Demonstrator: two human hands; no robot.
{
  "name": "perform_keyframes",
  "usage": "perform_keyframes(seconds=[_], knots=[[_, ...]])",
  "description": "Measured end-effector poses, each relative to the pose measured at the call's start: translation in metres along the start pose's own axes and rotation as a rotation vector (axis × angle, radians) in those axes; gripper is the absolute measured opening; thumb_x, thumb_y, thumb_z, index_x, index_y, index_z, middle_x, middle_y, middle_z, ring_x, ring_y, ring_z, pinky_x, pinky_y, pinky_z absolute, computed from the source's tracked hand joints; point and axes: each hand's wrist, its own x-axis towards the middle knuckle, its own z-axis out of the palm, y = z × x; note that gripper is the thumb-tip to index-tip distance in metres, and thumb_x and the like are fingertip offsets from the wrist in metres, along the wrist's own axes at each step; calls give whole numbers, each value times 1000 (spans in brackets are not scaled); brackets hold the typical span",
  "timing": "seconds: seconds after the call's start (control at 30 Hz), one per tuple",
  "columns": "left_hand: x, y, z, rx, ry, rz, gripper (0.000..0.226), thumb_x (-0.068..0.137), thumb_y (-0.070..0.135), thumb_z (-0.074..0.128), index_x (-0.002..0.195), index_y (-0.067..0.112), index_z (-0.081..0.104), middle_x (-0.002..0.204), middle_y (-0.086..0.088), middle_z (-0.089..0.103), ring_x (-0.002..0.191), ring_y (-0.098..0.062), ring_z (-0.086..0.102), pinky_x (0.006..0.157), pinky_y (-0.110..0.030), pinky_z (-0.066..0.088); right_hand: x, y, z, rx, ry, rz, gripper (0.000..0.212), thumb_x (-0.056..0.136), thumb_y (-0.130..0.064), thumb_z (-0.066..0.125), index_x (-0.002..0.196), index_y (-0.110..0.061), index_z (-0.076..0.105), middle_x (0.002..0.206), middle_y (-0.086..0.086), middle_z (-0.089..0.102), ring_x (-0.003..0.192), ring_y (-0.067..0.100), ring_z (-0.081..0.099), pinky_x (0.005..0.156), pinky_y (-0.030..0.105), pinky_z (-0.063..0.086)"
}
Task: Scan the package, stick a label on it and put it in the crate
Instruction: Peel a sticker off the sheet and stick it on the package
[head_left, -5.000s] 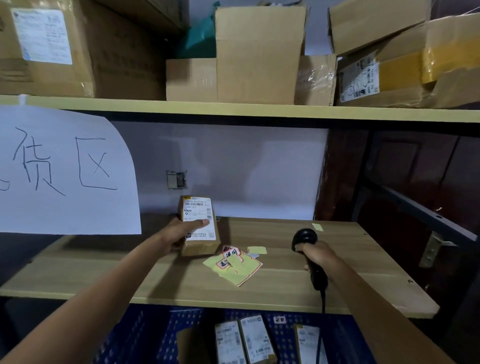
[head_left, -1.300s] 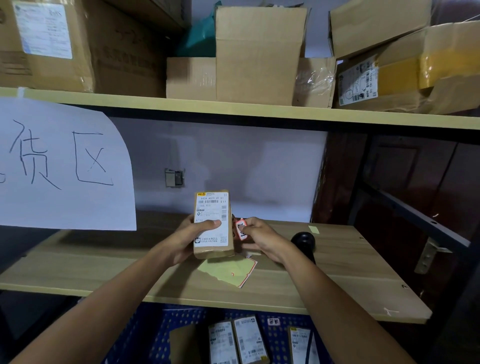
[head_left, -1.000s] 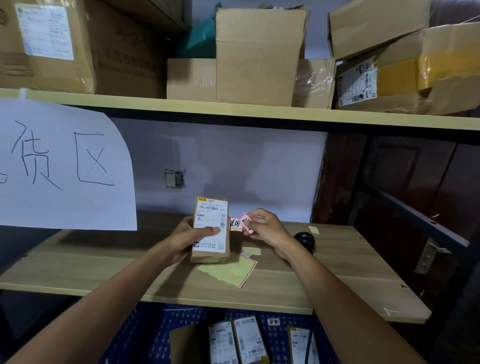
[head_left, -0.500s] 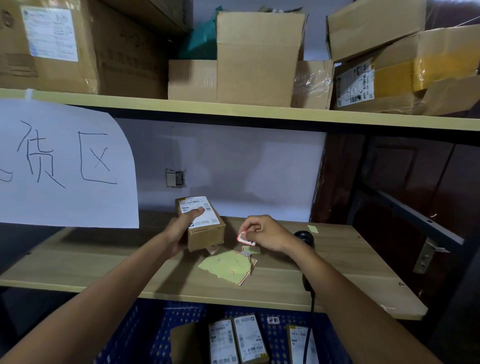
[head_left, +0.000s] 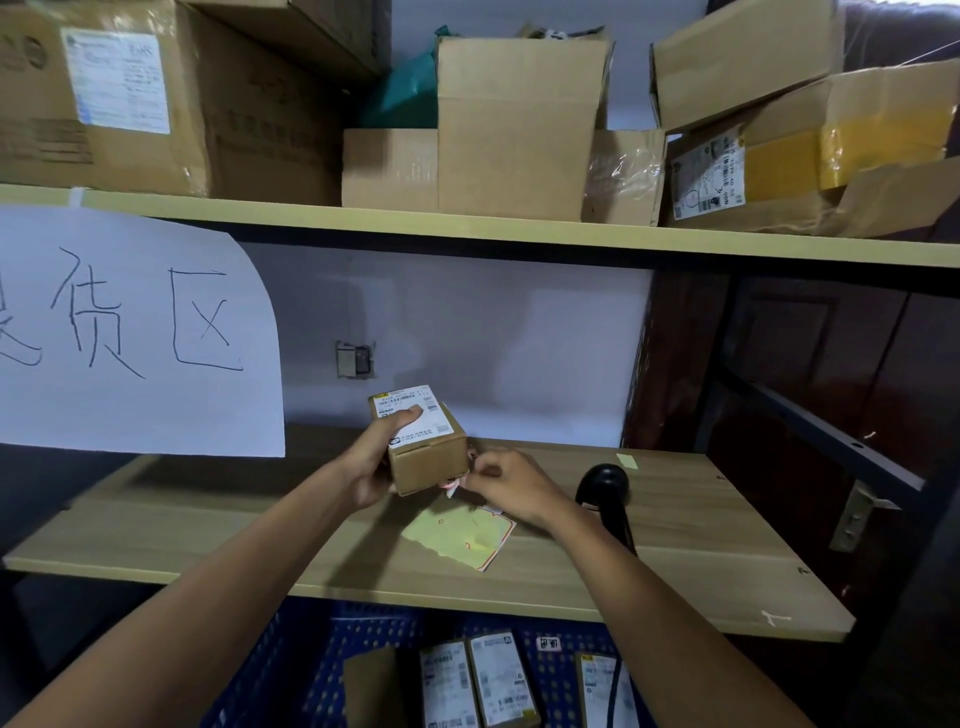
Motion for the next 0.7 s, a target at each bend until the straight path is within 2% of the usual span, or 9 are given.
perform_keyframes(seconds=[0.07,0.13,0.2,0.23,0.3,0.37,0.43,0.53,0.7], knots=[[1,0,0,-24,13,-1,48,88,46,61,128,19,65,131,-12,68,105,-29,67,89,-38,51,-2,-1,2,71,-1,-26,31,67,-54,70,76,-24,68,103,-4,68,93,18,67,88,44,54],[3,-1,-1,-63,24,3,54,88,45,62,134,16,61,132,-13,67,117,-32,64,100,-44,50,-4,-3,5,171,-25,-11,46,60,-58,75,85,-19,71,103,1,72,93,23,72,84,44,57],[3,-1,-1,-73,36,4,54,88,45,62,134,17,61,132,-12,67,124,-33,61,105,-47,47,-3,-4,9,191,-10,-4,43,61,-58,76,83,-22,72,98,0,74,92,23,72,83,42,56],[1,-1,-1,-77,42,3,52,88,44,62,132,18,62,130,-11,68,120,-32,64,101,-45,50,-3,-5,10,152,15,-24,35,64,-56,75,78,-24,72,96,-3,72,91,22,71,85,43,55],[-3,1,1,-85,50,-1,41,89,44,61,124,23,65,117,-6,72,100,-25,69,78,-36,59,-3,-5,11,80,75,-68,19,76,-44,71,65,-29,67,94,-8,64,92,20,66,90,45,53],[-6,3,2,-97,52,-14,32,89,43,61,115,25,66,105,-3,73,88,-19,69,62,-29,59,-4,-7,10,-1,136,-58,21,82,-34,66,62,-32,62,95,-8,62,95,21,63,90,44,52],[-8,4,1,-92,58,-18,29,89,43,62,113,25,66,103,-2,73,86,-19,68,61,-28,57,-7,-6,6,-92,167,-32,16,83,-31,64,68,-31,68,99,-8,63,98,21,63,89,40,52],[-7,3,3,-78,52,-22,30,90,39,62,116,24,65,105,-4,73,87,-21,68,69,-31,55,-10,-1,0,-138,212,-55,13,84,-27,63,81,-24,76,96,-11,58,98,20,63,91,37,48],[-7,-2,8,-63,41,-62,28,90,35,63,115,22,65,110,-7,72,87,-22,67,72,-34,55,-13,3,-6,-401,316,-207,12,84,-24,61,83,-23,73,108,-8,60,105,15,55,94,32,33]])
